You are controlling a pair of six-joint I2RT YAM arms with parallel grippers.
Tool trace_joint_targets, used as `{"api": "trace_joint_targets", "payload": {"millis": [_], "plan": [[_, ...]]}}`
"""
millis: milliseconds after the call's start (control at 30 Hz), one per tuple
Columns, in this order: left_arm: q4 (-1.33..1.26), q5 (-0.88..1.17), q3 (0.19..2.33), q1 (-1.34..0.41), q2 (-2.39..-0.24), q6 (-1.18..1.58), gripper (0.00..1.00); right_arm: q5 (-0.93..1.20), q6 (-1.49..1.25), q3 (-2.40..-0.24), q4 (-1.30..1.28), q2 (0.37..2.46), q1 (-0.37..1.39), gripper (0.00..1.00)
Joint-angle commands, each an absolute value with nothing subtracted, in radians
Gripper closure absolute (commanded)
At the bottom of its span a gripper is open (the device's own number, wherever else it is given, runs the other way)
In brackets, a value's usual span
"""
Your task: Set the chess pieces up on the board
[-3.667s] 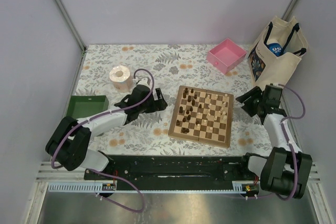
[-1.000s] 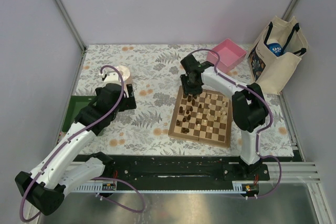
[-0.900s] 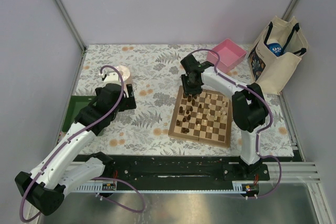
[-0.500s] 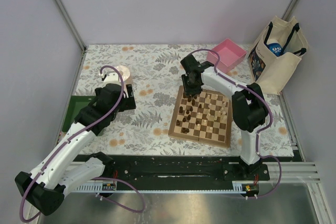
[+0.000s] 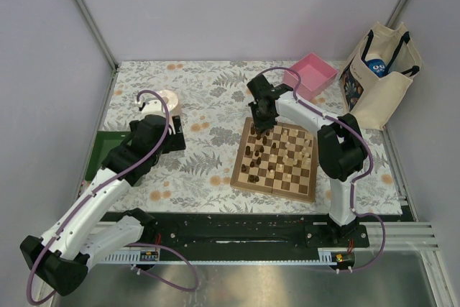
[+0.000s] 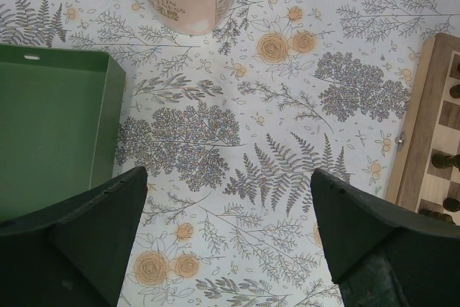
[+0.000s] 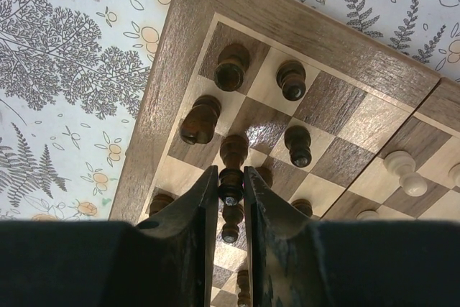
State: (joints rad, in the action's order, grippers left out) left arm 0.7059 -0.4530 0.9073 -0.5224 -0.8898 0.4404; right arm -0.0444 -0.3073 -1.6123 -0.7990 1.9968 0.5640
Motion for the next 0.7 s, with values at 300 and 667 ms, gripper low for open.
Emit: {"api": "trace_joint_targets", "payload": {"millis": [300, 667], "plan": [[0.687, -0.474, 0.919, -0.517, -0.845, 0.434, 0.01, -0.058, -0.293, -1.666, -0.828, 1.896, 0.610, 0.81], [0.686, -0.472, 0.913, -0.515, -0.836, 0.437, 0.01, -0.057, -0.308, -1.649, -0.839, 1.910, 0.641, 0.81]]}}
